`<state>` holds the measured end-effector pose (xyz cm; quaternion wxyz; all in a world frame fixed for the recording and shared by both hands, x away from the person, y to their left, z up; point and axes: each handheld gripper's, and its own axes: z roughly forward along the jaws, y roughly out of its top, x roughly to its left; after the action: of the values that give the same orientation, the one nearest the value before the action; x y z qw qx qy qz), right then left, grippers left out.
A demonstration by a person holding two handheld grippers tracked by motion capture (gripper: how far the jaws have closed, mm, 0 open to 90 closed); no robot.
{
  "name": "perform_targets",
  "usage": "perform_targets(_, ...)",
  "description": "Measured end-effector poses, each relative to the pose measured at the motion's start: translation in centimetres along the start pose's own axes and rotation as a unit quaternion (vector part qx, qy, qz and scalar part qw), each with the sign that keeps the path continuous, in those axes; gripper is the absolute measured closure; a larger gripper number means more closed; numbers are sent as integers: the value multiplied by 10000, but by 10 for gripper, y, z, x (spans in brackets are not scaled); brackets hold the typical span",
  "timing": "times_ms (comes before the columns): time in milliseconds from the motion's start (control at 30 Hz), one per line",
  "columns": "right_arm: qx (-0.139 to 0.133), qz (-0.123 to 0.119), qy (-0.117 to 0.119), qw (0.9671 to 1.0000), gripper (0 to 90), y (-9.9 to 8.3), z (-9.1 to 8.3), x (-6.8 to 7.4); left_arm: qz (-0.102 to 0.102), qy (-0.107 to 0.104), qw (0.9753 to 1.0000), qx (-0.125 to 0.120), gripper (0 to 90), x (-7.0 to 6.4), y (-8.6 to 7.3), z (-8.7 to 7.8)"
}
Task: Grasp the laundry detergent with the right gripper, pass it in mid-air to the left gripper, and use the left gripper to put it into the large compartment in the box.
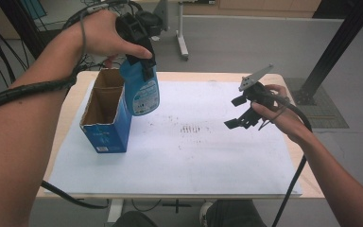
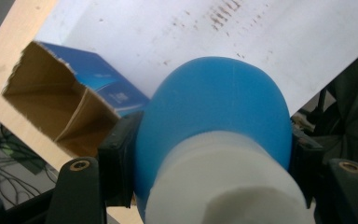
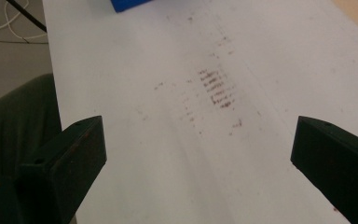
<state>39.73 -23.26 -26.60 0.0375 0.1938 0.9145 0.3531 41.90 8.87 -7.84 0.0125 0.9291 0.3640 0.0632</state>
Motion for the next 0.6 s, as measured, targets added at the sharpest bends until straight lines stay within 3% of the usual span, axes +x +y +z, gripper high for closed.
perform_targets(133, 96, 66, -63, 9999, 34, -12, -11, -1, -442, 45, 9990, -28, 357, 9, -5, -11)
perform_targets(300, 243, 60, -134, 9996, 34, -24, -20, 0, -1032, 116, 9946, 7, 357, 23, -12, -26)
perform_targets(467, 291, 83, -157, 9994, 35, -33, -25, -1, -1763, 89, 9843, -82, 357, 42, -18, -40)
perform_targets(600, 298, 90, -192, 9993, 35, -37, -30, 0, -2151, 144, 9764, -132, 357, 53, -24, -49)
